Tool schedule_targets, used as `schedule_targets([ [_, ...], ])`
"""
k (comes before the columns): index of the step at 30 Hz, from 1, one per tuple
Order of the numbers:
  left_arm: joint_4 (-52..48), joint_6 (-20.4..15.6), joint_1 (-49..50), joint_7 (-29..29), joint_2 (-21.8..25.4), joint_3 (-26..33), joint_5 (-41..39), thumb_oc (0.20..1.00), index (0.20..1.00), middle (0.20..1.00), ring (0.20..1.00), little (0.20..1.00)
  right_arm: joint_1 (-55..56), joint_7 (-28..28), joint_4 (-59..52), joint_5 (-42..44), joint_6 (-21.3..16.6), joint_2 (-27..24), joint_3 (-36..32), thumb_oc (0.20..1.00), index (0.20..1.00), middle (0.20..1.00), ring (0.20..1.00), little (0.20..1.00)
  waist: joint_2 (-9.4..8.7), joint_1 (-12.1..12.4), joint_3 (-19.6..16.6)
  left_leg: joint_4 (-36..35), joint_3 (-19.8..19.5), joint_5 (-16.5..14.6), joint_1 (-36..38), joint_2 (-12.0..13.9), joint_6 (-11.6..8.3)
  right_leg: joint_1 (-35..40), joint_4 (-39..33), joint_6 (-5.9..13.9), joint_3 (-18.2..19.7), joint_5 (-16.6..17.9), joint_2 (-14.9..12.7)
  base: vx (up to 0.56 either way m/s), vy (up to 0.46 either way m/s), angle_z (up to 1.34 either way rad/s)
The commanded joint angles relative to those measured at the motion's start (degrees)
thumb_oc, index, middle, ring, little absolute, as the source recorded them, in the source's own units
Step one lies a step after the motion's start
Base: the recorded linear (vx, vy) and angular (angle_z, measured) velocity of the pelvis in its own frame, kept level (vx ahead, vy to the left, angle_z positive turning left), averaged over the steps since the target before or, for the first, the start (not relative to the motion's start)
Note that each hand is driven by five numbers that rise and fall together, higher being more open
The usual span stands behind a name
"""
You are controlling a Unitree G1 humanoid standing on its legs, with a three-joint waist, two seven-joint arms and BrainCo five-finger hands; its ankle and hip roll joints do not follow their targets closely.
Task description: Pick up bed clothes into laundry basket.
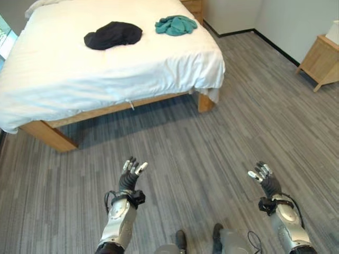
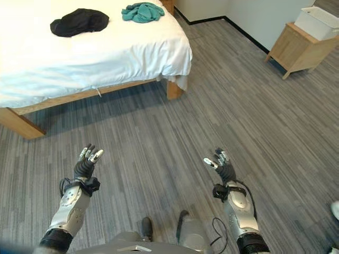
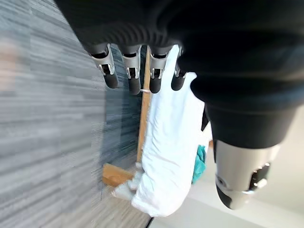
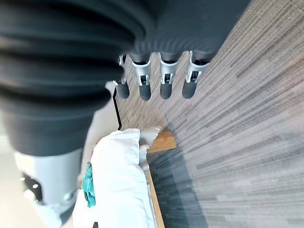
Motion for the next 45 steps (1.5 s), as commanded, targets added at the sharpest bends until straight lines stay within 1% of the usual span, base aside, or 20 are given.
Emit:
schedule_targets([
  [1,-2.20,-2.30,-0.33,0.12,3.33,1.65,2.75,1.000,1.000,1.000,1.000,1.000,-2.15,1.71,-1.92,3.94,-1.39,2.04,1.33,1.000,1.000,1.000,1.000,1.000,-2.12,-0.34,-0.37,1.62,-3.51,-2.22,2.29,0.74,-1.21,0.26,-7.57,2.93,0.41,10.48,-3.37,0.45,-0.136,-0.03],
  [5,-1.25,-2.89,-2.75,0.23,3.19,0.79,3.09,1.000,1.000,1.000,1.000,1.000,-2.22,1.52,-1.27,4.50,-1.44,1.56,1.87,1.000,1.000,1.000,1.000,1.000,-3.06,-4.12,-0.75,-0.61,-7.31,-4.24,8.83,3.08,-4.85,-4.22,-29.01,4.20,0.09,13.10,1.05,0.47,-0.175,0.20],
  [11,-2.33,-2.90,-3.04,0.28,2.71,-0.55,4.24,1.000,1.000,1.000,1.000,1.000,0.11,2.75,-3.83,5.90,-1.77,1.11,0.18,1.000,1.000,1.000,1.000,1.000,-2.33,-7.04,-2.46,1.42,-10.52,-3.70,12.63,7.18,-7.58,-5.10,-30.44,3.52,0.16,15.88,3.32,0.48,-0.190,0.51],
  [13,-2.54,-2.64,-1.94,0.27,1.10,-0.59,3.08,1.000,1.000,1.000,1.000,1.000,0.18,2.87,-1.57,6.39,-1.94,0.73,0.01,1.000,1.000,1.000,1.000,1.000,-1.14,-6.87,-4.06,11.39,-10.73,5.91,10.34,11.14,-10.24,-3.26,-28.29,0.53,-1.91,12.96,5.66,0.52,-0.361,0.75],
  [14,-4.63,-2.27,-1.39,-0.70,0.36,-0.65,-0.50,1.000,1.000,1.000,1.000,1.000,-0.65,1.84,-1.51,7.58,-2.24,-0.45,-0.33,1.000,1.000,1.000,1.000,1.000,-2.59,-5.45,-3.22,32.12,-9.18,14.10,0.85,12.75,-10.22,2.42,-29.15,-2.84,-3.85,10.23,6.46,0.52,-0.419,0.50],
  [16,-4.64,-2.25,-1.38,-0.70,0.41,-0.63,-0.51,1.000,1.000,1.000,1.000,1.000,-0.66,1.84,-1.50,7.58,-2.24,-0.41,-0.32,1.000,1.000,1.000,1.000,1.000,-2.80,-5.75,-3.40,32.18,-9.49,14.27,0.44,12.50,-10.19,2.25,-29.21,-2.84,-4.03,10.31,6.15,0.31,-0.332,0.07],
  [17,-7.08,-1.67,-0.58,-2.17,1.30,-0.87,-0.30,1.000,1.000,1.000,1.000,1.000,0.11,3.17,-2.44,9.02,-2.78,-1.05,-0.37,1.000,1.000,1.000,1.000,1.000,-4.52,-3.12,-0.84,45.47,-7.10,14.40,-7.24,14.13,-8.18,7.60,-30.41,-5.95,-4.41,7.19,7.92,0.46,-0.480,-0.45],
  [20,-8.80,-2.00,-0.28,-1.91,1.64,-1.09,-0.52,1.000,1.000,1.000,1.000,1.000,0.32,2.31,-5.12,7.94,-2.66,-3.13,-1.48,1.000,1.000,1.000,1.000,1.000,-5.70,-0.32,2.15,49.16,-4.78,10.36,-22.13,13.49,-7.57,12.06,-31.75,-6.69,-2.24,3.78,8.07,0.47,-0.288,-0.09],
  [23,-7.66,-1.75,0.54,-2.45,0.58,-3.18,-0.83,1.000,1.000,1.000,1.000,1.000,2.05,5.56,-5.35,20.17,-2.99,0.28,-3.06,1.000,1.000,1.000,1.000,1.000,-4.48,2.71,1.07,29.33,-2.95,10.71,-28.77,8.93,-7.91,18.40,-32.67,-5.86,-0.17,-0.55,8.15,0.55,0.065,-0.17],
  [24,-7.67,-1.75,0.58,-2.44,0.59,-3.21,-0.83,1.000,1.000,1.000,1.000,1.000,2.10,5.58,-5.37,20.18,-2.99,0.29,-3.07,1.000,1.000,1.000,1.000,1.000,-4.61,2.76,1.11,29.08,-2.82,10.79,-28.52,8.80,-7.88,18.50,-32.67,-5.82,-0.13,-0.59,8.00,0.79,0.145,-0.04],
  [25,-8.19,-1.43,1.78,-3.67,0.85,-3.52,-0.26,1.000,1.000,1.000,1.000,1.000,3.23,5.93,-4.72,19.10,-2.85,0.15,-3.12,1.000,1.000,1.000,1.000,1.000,-3.48,4.78,0.15,16.16,-4.32,12.87,-28.43,4.25,-7.49,21.88,-33.70,-5.21,1.19,-1.92,9.46,0.42,0.083,-0.28],
  [27,-8.62,-0.76,2.37,-5.13,1.44,-3.78,1.22,1.000,1.000,1.000,1.000,1.000,3.31,6.26,-4.77,19.39,-2.52,0.26,-3.45,1.000,1.000,1.000,1.000,1.000,-2.38,5.95,-1.27,7.46,-3.59,16.47,-27.87,2.76,-8.39,25.60,-34.63,-4.66,2.51,-3.23,10.92,0.60,0.092,-0.68],
  [30,-8.80,-0.18,2.53,-6.37,2.31,-3.96,2.52,1.000,1.000,1.000,1.000,1.000,2.86,7.13,-4.44,18.82,-2.04,0.63,-3.89,1.000,1.000,1.000,1.000,1.000,-2.43,6.31,-2.43,8.96,-0.73,16.37,-26.05,2.68,-8.05,27.82,-33.81,-3.79,3.29,-4.14,10.15,0.47,0.088,-0.43],
  [31,-9.47,0.27,3.51,-7.56,2.66,-3.84,1.76,1.000,1.000,1.000,1.000,1.000,3.01,7.68,-4.61,18.70,-1.24,1.36,-3.98,1.000,1.000,1.000,1.000,1.000,-3.38,6.87,-3.67,9.61,-0.72,14.03,-24.29,2.03,-6.19,28.06,-31.64,-2.53,3.83,-4.37,8.50,0.46,0.156,-0.46],
  [34,-8.34,1.09,2.43,-8.14,3.42,-5.46,3.42,1.000,1.000,1.000,1.000,1.000,2.80,7.27,-3.43,18.58,-1.68,3.53,-3.20,1.000,1.000,1.000,1.000,1.000,-4.34,5.98,-4.72,9.86,0.05,9.28,-18.67,0.32,-1.88,22.42,-10.77,2.35,5.39,5.84,4.06,0.41,0.239,-1.30],
  [36,-7.30,0.96,-0.84,-7.86,4.08,-7.17,4.49,1.000,1.000,1.000,1.000,1.000,3.10,7.86,-4.94,18.81,-1.07,4.90,-2.57,1.000,1.000,1.000,1.000,1.000,-0.99,2.43,-3.28,6.76,-1.96,7.57,-12.01,1.59,-0.35,12.80,3.66,0.56,7.18,8.69,5.26,0.37,0.248,-0.49],
  [38,-7.40,0.87,-1.32,-8.22,4.23,-7.60,4.52,1.000,1.000,1.000,1.000,1.000,3.48,7.94,-5.00,18.11,-0.98,4.58,-2.75,1.000,1.000,1.000,1.000,1.000,-0.67,1.55,-2.88,6.56,-3.31,7.33,-10.65,1.08,-0.10,10.36,4.94,0.38,6.97,7.30,5.11,0.27,0.063,0.67],
  [41,-7.16,0.74,-3.33,-9.23,4.55,-9.59,4.37,1.000,1.000,1.000,1.000,1.000,4.78,7.86,-5.12,17.53,-0.90,4.05,-3.58,1.000,1.000,1.000,1.000,1.000,-0.53,-1.64,-3.15,5.09,-7.83,5.71,-6.83,-0.05,-0.86,8.17,-6.73,-0.77,9.29,3.73,5.04,0.41,-0.100,0.90],
  [44,-5.97,-0.50,-5.75,-9.02,5.28,-10.89,5.75,1.000,1.000,1.000,1.000,1.000,7.41,8.01,-6.48,15.95,-1.81,3.88,-5.59,1.000,1.000,1.000,1.000,1.000,-2.33,-4.36,-3.50,4.74,-13.48,4.01,-4.52,-2.61,-1.44,10.69,-23.25,0.93,21.17,2.84,7.94,0.29,-0.115,1.67],
  [45,-6.31,0.34,-5.04,-10.44,4.42,-11.82,5.74,1.000,1.000,1.000,1.000,1.000,7.48,8.38,-5.56,16.84,-0.88,3.85,-5.78,1.000,1.000,1.000,1.000,1.000,-2.75,-3.64,-4.17,4.09,-14.48,4.04,-4.37,-2.74,-1.45,12.39,-23.97,1.55,21.52,3.52,7.72,0.26,-0.159,1.50],
])
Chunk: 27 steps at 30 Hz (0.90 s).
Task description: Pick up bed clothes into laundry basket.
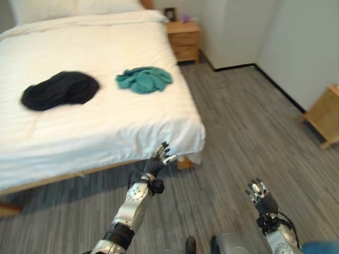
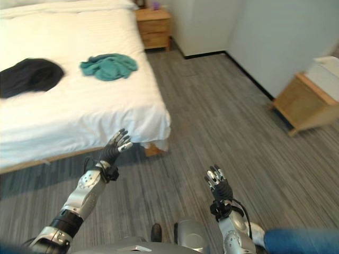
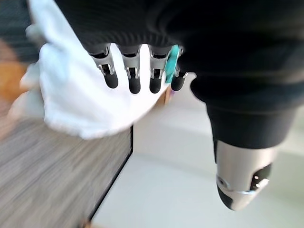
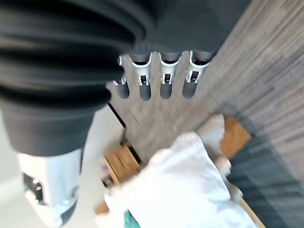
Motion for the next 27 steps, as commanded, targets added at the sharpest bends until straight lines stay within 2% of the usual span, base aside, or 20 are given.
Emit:
schedule_targets([
  [1,-6.36,-2.31,5.86,-1.10,1.76,0.15,2.19,1.000,1.000,1.000,1.000,1.000,-3.57,1.60,-1.93,-1.24,-1.81,-0.78,-2.56,1.000,1.000,1.000,1.000,1.000,-2.63,1.99,-1.58,0.62,5.94,4.37,-4.61,4.21,-2.44,8.58,-2.51,2.31,-6.90,12.77,-4.14,0.16,-0.118,1.35],
  [3,-6.92,-2.44,6.42,-1.22,1.56,0.25,1.68,1.000,1.000,1.000,1.000,1.000,-3.96,1.89,-2.33,-1.78,-1.95,-1.32,-2.57,1.000,1.000,1.000,1.000,1.000,-2.59,2.06,-1.89,0.54,5.03,4.50,-4.68,4.07,-2.42,9.30,-3.37,1.96,-7.85,12.37,-3.97,0.12,-0.096,0.65],
  [6,-10.85,-2.72,9.63,-2.70,2.44,2.14,-1.08,1.000,1.000,1.000,1.000,1.000,-5.69,1.68,-3.61,-5.01,-2.55,-3.97,-3.10,1.000,1.000,1.000,1.000,1.000,-2.57,4.00,-2.47,1.19,3.35,4.41,-5.27,3.94,-2.83,11.01,-5.43,1.25,-10.51,11.95,-3.99,0.09,-0.114,0.46],
  [9,-11.79,-2.91,13.27,-2.91,2.78,5.11,-2.05,1.000,1.000,1.000,1.000,1.000,-6.98,1.67,-4.16,-6.51,-3.16,-4.40,-3.41,1.000,1.000,1.000,1.000,1.000,-2.88,6.17,-2.52,1.66,0.78,4.43,-5.69,3.84,-3.51,12.60,-6.01,0.11,-13.33,10.56,-3.93,0.05,-0.098,0.53],
  [12,-11.64,-3.07,16.56,-0.71,0.87,9.28,-2.04,1.000,1.000,1.000,1.000,1.000,-6.85,1.66,-5.02,-10.71,-2.74,-4.67,-2.80,1.000,1.000,1.000,1.000,1.000,-2.92,8.21,-3.16,1.30,-0.80,4.56,-5.14,3.79,-4.03,14.69,-7.46,-0.30,-16.39,9.93,-4.05,0.08,-0.078,0.37],
  [16,-11.63,-3.52,17.71,2.41,-1.23,11.84,-2.52,1.000,1.000,1.000,1.000,1.000,-7.04,0.54,-4.98,-9.27,-3.48,-2.56,-2.89,1.000,1.000,1.000,1.000,1.000,-3.13,9.18,-3.24,1.45,-1.99,4.37,-4.95,3.98,-4.48,15.94,-8.21,-0.70,-17.97,9.34,-4.11,0.03,-0.055,0.25],
  [18,-11.93,-4.05,17.66,3.34,-1.93,12.36,-2.34,1.000,1.000,1.000,1.000,1.000,-6.42,0.13,-5.79,-11.14,-3.61,-2.55,-2.57,1.000,1.000,1.000,1.000,1.000,-3.37,9.19,-3.13,1.18,-2.09,4.36,-4.69,4.23,-4.63,16.37,-8.63,-0.83,-18.41,9.38,-4.04,0.00,-0.027,0.19],
  [19,-12.20,-1.57,16.47,5.00,-0.47,9.93,0.58,1.000,1.000,1.000,1.000,1.000,-6.82,-5.34,-3.78,-8.84,-1.27,-2.58,-4.50,1.000,1.000,1.000,1.000,1.000,1.41,7.83,-4.40,-2.26,14.50,3.58,-0.66,11.30,-7.34,17.35,-7.96,1.59,-34.86,9.89,-11.72,0.00,0.008,0.21],
  [23,-12.26,-1.32,14.77,4.84,-0.03,9.92,1.05,1.000,1.000,1.000,1.000,1.000,-6.49,-6.02,-3.81,-14.67,0.02,-3.89,-3.88,1.000,1.000,1.000,1.000,1.000,0.96,7.15,-4.64,-2.45,15.54,3.31,-0.25,11.07,-6.96,16.76,-7.72,2.03,-33.85,10.43,-11.88,0.01,0.021,-0.17],
  [27,-11.49,-0.67,14.63,6.25,-0.96,11.21,0.63,1.000,1.000,1.000,1.000,1.000,-5.05,-5.50,-4.63,-12.98,0.61,-3.13,-4.08,1.000,1.000,1.000,1.000,1.000,0.51,6.28,-4.55,-2.43,15.98,3.13,0.08,10.85,-6.76,16.81,-7.98,1.93,-33.12,10.65,-11.95,0.02,0.024,-0.12],
])
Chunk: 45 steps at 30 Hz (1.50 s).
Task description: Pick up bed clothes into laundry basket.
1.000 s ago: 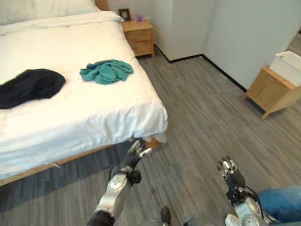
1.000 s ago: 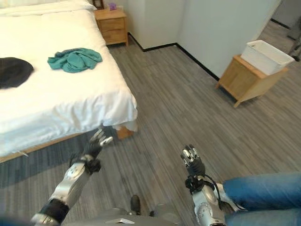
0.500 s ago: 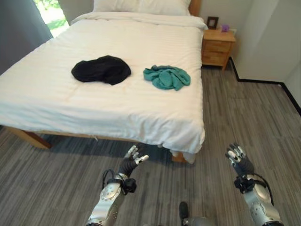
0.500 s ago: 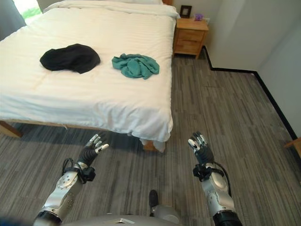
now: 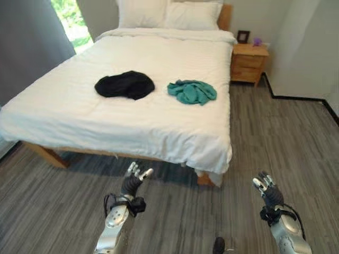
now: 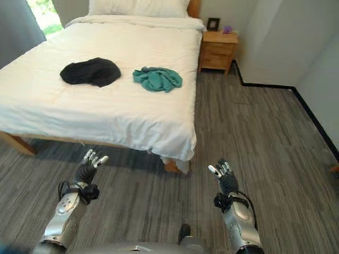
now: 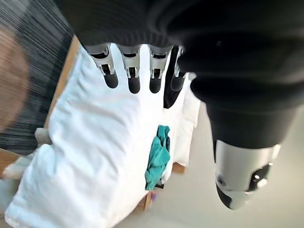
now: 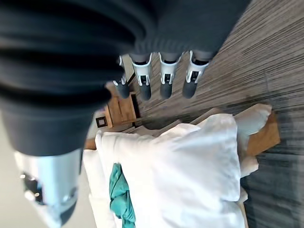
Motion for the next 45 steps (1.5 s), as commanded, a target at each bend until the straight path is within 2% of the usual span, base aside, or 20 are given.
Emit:
schedule_targets([
  [1,-0.04,-1.39,-0.83,1.25,0.75,1.18,0.88,1.000,1.000,1.000,1.000,1.000,-1.43,0.32,-4.75,0.22,-1.61,-1.58,-0.43,1.000,1.000,1.000,1.000,1.000,-0.89,0.37,-1.08,0.38,4.07,4.82,-3.70,1.40,-1.23,5.44,3.34,5.03,-1.37,-3.52,-6.01,0.03,0.021,-0.08],
  [6,0.04,-1.47,-0.06,1.20,1.30,2.64,2.31,1.000,1.000,1.000,1.000,1.000,-1.07,0.86,-5.96,-1.99,-1.62,-2.56,-1.01,1.000,1.000,1.000,1.000,1.000,-1.37,0.30,-1.29,0.27,3.55,4.75,-3.60,1.26,-1.12,5.97,3.05,5.06,-1.12,-3.66,-6.00,0.01,-0.001,0.02],
  [12,1.09,-2.11,-0.64,3.09,2.54,6.23,4.81,1.000,1.000,1.000,1.000,1.000,-3.83,1.35,-6.99,-6.50,-1.39,-3.96,0.67,1.000,1.000,1.000,1.000,1.000,-1.78,1.47,-1.68,0.33,2.70,4.65,-3.59,0.83,-1.05,6.63,3.24,5.21,-1.70,-3.76,-6.38,0.03,0.001,0.02],
  [20,-0.59,-2.22,-1.19,3.61,3.31,5.92,5.32,1.000,1.000,1.000,1.000,1.000,-5.73,1.24,-8.79,-9.09,-1.30,-4.37,2.47,1.000,1.000,1.000,1.000,1.000,-1.88,3.13,-1.92,0.46,1.46,4.23,-4.38,0.48,-0.71,6.70,3.44,5.63,-2.93,-3.98,-6.73,0.03,0.017,0.09],
  [27,1.03,-1.68,0.11,2.40,2.46,5.15,5.11,1.000,1.000,1.000,1.000,1.000,-3.81,2.52,-8.14,-10.26,-0.39,-3.81,3.23,1.000,1.000,1.000,1.000,1.000,-2.38,2.97,-2.29,0.12,2.01,3.89,-3.32,0.36,-0.69,7.72,2.74,5.57,-2.77,-3.85,-6.75,0.03,0.002,0.00],
  [33,0.69,-2.01,-0.18,2.49,2.23,5.55,4.44,1.000,1.000,1.000,1.000,1.000,-3.72,1.95,-6.17,-9.21,-0.69,-3.60,1.78,1.000,1.000,1.000,1.000,1.000,-2.51,3.06,-2.39,-0.15,2.69,3.72,-3.50,-0.06,-0.58,7.50,2.10,6.44,-2.66,-2.50,-7.32,0.03,0.032,-0.03],
  [37,0.64,-2.35,-0.10,3.08,2.57,6.84,3.97,1.000,1.000,1.000,1.000,1.000,-4.56,1.45,-5.20,-9.10,-0.78,-3.63,1.03,1.000,1.000,1.000,1.000,1.000,-2.51,3.62,-2.37,0.12,2.61,3.04,-3.61,-1.27,0.24,7.23,2.93,7.55,-2.41,-1.05,-8.91,0.03,0.088,-0.03],
  [40,0.66,-2.42,-0.11,3.55,3.02,7.93,4.09,1.000,1.000,1.000,1.000,1.000,-5.25,1.25,-5.83,-9.53,-0.64,-3.62,0.72,1.000,1.000,1.000,1.000,1.000,-2.25,3.86,-1.90,1.07,2.27,2.10,-3.90,-2.55,1.39,5.58,7.94,8.18,-1.43,-0.10,-10.96,0.02,0.178,-0.04],
  [41,1.29,-2.38,-0.66,4.16,3.49,8.35,4.44,1.000,1.000,1.000,1.000,1.000,-5.78,1.18,-5.74,-9.41,-0.73,-3.51,0.99,1.000,1.000,1.000,1.000,1.000,-1.80,3.71,-0.91,2.14,1.29,1.52,-3.97,-3.19,2.30,3.42,13.76,8.06,0.00,1.68,-12.35,0.01,0.246,0.04],
  [44,2.16,-2.35,-2.19,5.27,4.58,8.51,5.03,1.000,1.000,1.000,1.000,1.000,-6.20,1.37,-5.83,-8.09,-0.98,-3.16,1.77,1.000,1.000,1.000,1.000,1.000,-1.46,2.66,1.36,4.54,-0.56,0.61,-4.32,-4.35,4.41,-2.69,26.75,7.51,4.57,7.98,-13.59,-0.01,0.239,0.28],
  [45,2.17,-2.28,-2.44,5.46,4.82,8.67,5.16,1.000,1.000,1.000,1.000,1.000,-6.37,1.32,-5.72,-8.10,-1.02,-3.02,2.02,1.000,1.000,1.000,1.000,1.000,-1.06,2.38,1.93,4.67,-0.59,0.31,-3.92,-4.20,4.90,-4.45,30.12,7.30,5.29,8.51,-13.57,0.01,0.189,0.38],
])
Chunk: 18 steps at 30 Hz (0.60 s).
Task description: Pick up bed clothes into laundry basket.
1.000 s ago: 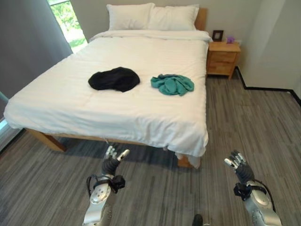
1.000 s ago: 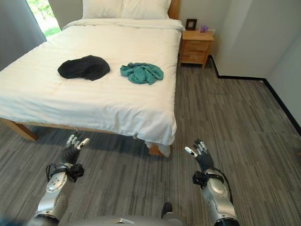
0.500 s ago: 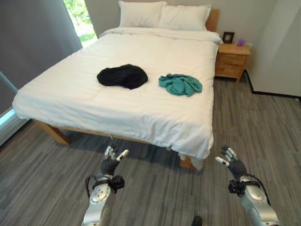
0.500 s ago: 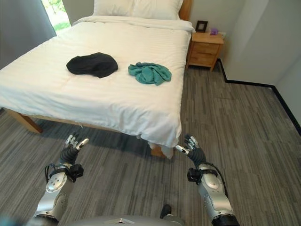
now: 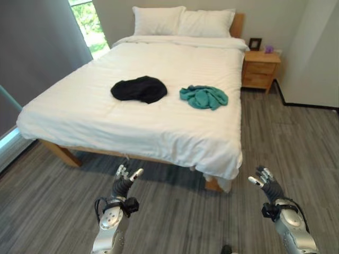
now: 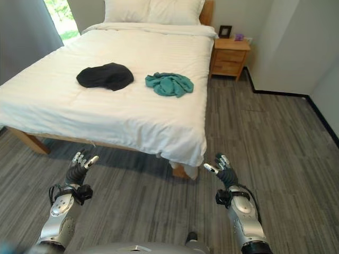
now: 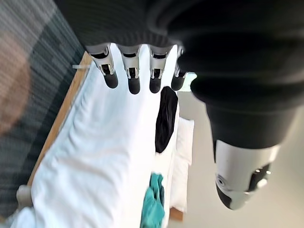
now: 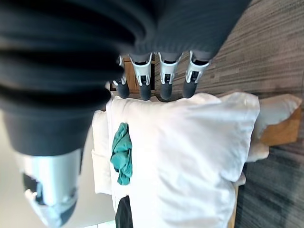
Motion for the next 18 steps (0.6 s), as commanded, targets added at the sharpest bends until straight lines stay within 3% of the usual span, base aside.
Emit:
schedule_targets([
  [1,-3.90,-2.67,-0.98,1.80,5.59,2.95,2.42,1.000,1.000,1.000,1.000,1.000,-3.38,0.35,-1.90,1.44,-2.88,1.08,0.89,1.000,1.000,1.000,1.000,1.000,-1.09,0.39,3.83,1.00,1.08,1.17,-0.04,1.94,0.30,4.81,9.80,2.56,5.48,11.25,-3.58,0.06,0.141,0.26],
  [2,-3.97,-2.54,-1.07,2.09,5.70,3.12,2.97,1.000,1.000,1.000,1.000,1.000,-3.17,0.55,-1.84,1.32,-2.92,0.82,0.81,1.000,1.000,1.000,1.000,1.000,-0.87,-0.17,4.49,1.55,0.69,0.81,0.14,2.40,0.38,2.85,11.50,2.11,6.87,9.65,-1.54,0.17,0.071,0.16],
  [3,-4.58,-2.58,-0.41,1.75,5.51,3.60,3.51,1.000,1.000,1.000,1.000,1.000,-1.84,1.20,-2.89,1.72,-2.83,0.48,-0.36,1.000,1.000,1.000,1.000,1.000,-0.96,-1.38,4.93,1.73,-0.49,0.19,1.10,2.79,0.23,-0.65,10.70,1.20,8.36,5.41,2.45,0.28,0.010,0.02],
  [4,-4.85,-2.76,-0.22,1.23,5.56,3.69,3.60,1.000,1.000,1.000,1.000,1.000,-0.77,1.22,-2.53,2.66,-3.09,0.25,-1.52,1.000,1.000,1.000,1.000,1.000,-1.41,-2.37,5.40,1.99,-1.77,-0.75,2.15,2.50,-0.12,-3.29,6.21,0.83,8.48,3.97,4.68,0.25,-0.023,0.43],
  [5,-4.84,-2.78,-0.21,1.22,5.54,3.67,3.59,1.000,1.000,1.000,1.000,1.000,-0.75,1.25,-2.49,2.70,-3.13,0.21,-1.53,1.000,1.000,1.000,1.000,1.000,-1.24,-2.53,5.46,2.05,-1.96,-0.98,2.30,2.70,-0.19,-3.01,6.20,0.77,8.20,3.76,4.78,0.33,-0.066,0.73],
  [7,-3.82,-2.42,0.28,0.05,5.30,3.07,4.39,1.000,1.000,1.000,1.000,1.000,1.73,1.28,-1.37,4.45,-3.76,-0.07,-3.34,1.000,1.000,1.000,1.000,1.000,-3.07,-5.55,5.23,0.92,-6.74,-2.62,6.28,1.09,-1.18,-4.72,-10.74,1.24,12.22,5.58,11.96,0.55,-0.074,0.90],
  [8,-3.85,-2.30,0.69,-0.37,5.26,3.14,5.21,1.000,1.000,1.000,1.000,1.000,2.74,1.60,-1.74,4.54,-3.75,-0.29,-4.11,1.000,1.000,1.000,1.000,1.000,-3.43,-6.50,5.18,-0.06,-9.01,-2.58,8.69,0.71,-1.38,-6.87,-16.12,1.77,10.45,8.68,13.62,0.47,-0.029,0.88],
  [9,-3.85,-2.30,0.69,-0.37,5.26,3.14,5.21,1.000,1.000,1.000,1.000,1.000,2.74,1.60,-1.74,4.54,-3.75,-0.29,-4.11,1.000,1.000,1.000,1.000,1.000,-3.43,-6.50,5.18,-0.06,-9.01,-2.58,8.69,0.71,-1.38,-6.87,-16.12,1.77,10.45,8.68,13.62,0.43,-0.008,0.97],
  [12,-4.71,-1.87,2.25,-1.30,5.31,3.11,6.39,1.000,1.000,1.000,1.000,1.000,2.01,1.53,-1.44,3.48,-3.60,-0.61,-4.39,1.000,1.000,1.000,1.000,1.000,-3.84,-6.13,3.67,-0.47,-9.28,-3.55,12.22,0.30,-2.25,-5.01,-21.30,1.97,-5.98,11.48,10.94,0.34,-0.020,0.62],
  [13,-5.02,-1.66,2.70,-1.79,4.92,3.22,6.55,1.000,1.000,1.000,1.000,1.000,1.63,1.47,-1.26,3.27,-3.40,-0.67,-4.33,1.000,1.000,1.000,1.000,1.000,-3.72,-6.35,3.24,-0.15,-8.80,-3.75,12.88,0.53,-2.53,-4.42,-20.91,1.34,-7.72,11.22,10.53,0.34,-0.028,0.16],
  [15,-4.76,-1.51,2.79,-2.31,4.38,2.59,6.07,1.000,1.000,1.000,1.000,1.000,1.77,1.56,-1.00,4.07,-3.65,-0.93,-4.19,1.000,1.000,1.000,1.000,1.000,-2.99,-7.03,1.22,0.72,-8.87,-3.54,13.91,1.63,-3.38,-3.30,-20.41,-1.00,-6.75,9.22,11.94,0.37,-0.031,0.17],
  [17,-4.53,-1.48,2.26,-1.96,3.94,2.18,5.86,1.000,1.000,1.000,1.000,1.000,0.90,0.93,-0.49,4.79,-3.86,-1.03,-3.85,1.000,1.000,1.000,1.000,1.000,-1.82,-7.30,0.20,2.45,-8.13,-1.96,13.95,3.24,-5.12,-2.23,-19.72,-2.13,-7.56,7.90,12.93,0.39,-0.028,0.33],
  [18,-3.49,-1.71,0.91,-1.25,3.75,1.76,4.59,1.000,1.000,1.000,1.000,1.000,0.08,0.19,-0.72,6.35,-4.54,-0.96,-3.83,1.000,1.000,1.000,1.000,1.000,-0.18,-7.85,-0.24,12.25,-5.42,5.82,11.37,5.27,-10.98,0.21,-18.79,-3.46,-8.42,6.03,14.38,0.30,-0.015,0.34],
])
